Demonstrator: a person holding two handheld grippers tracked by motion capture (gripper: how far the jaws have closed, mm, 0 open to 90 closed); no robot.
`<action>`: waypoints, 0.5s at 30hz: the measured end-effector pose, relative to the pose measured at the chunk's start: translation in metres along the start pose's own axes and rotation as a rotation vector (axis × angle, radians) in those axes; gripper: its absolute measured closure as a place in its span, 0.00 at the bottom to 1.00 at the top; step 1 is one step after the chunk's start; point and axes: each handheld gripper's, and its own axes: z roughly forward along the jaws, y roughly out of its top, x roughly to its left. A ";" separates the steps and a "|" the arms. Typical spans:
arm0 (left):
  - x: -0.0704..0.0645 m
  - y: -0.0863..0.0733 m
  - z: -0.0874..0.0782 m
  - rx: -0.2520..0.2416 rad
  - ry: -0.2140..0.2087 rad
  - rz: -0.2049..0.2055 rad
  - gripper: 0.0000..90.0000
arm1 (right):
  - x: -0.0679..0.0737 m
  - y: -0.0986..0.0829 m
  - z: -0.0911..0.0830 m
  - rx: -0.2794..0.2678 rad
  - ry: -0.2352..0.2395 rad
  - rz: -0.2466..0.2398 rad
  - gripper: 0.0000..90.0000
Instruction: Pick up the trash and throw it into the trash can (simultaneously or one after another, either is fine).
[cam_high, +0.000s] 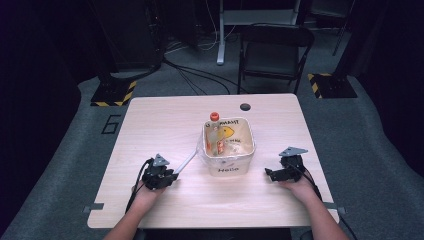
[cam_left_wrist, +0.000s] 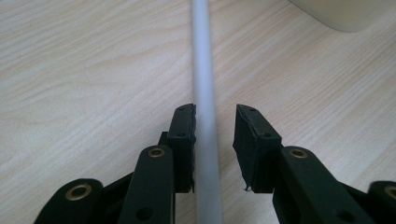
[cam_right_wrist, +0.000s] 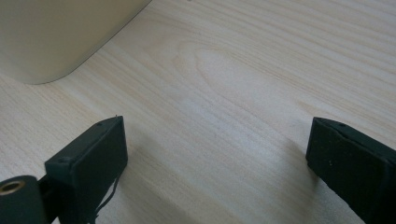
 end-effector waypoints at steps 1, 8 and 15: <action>0.000 -0.001 0.002 0.015 0.005 0.006 0.79 | 0.000 0.000 0.000 0.000 0.000 -0.001 0.05; 0.000 0.000 0.004 0.023 0.012 0.019 0.88 | 0.000 0.000 0.000 -0.001 0.004 -0.003 0.05; 0.003 0.004 -0.005 -0.005 0.010 -0.007 0.89 | 0.000 0.000 0.000 -0.001 0.002 -0.001 0.05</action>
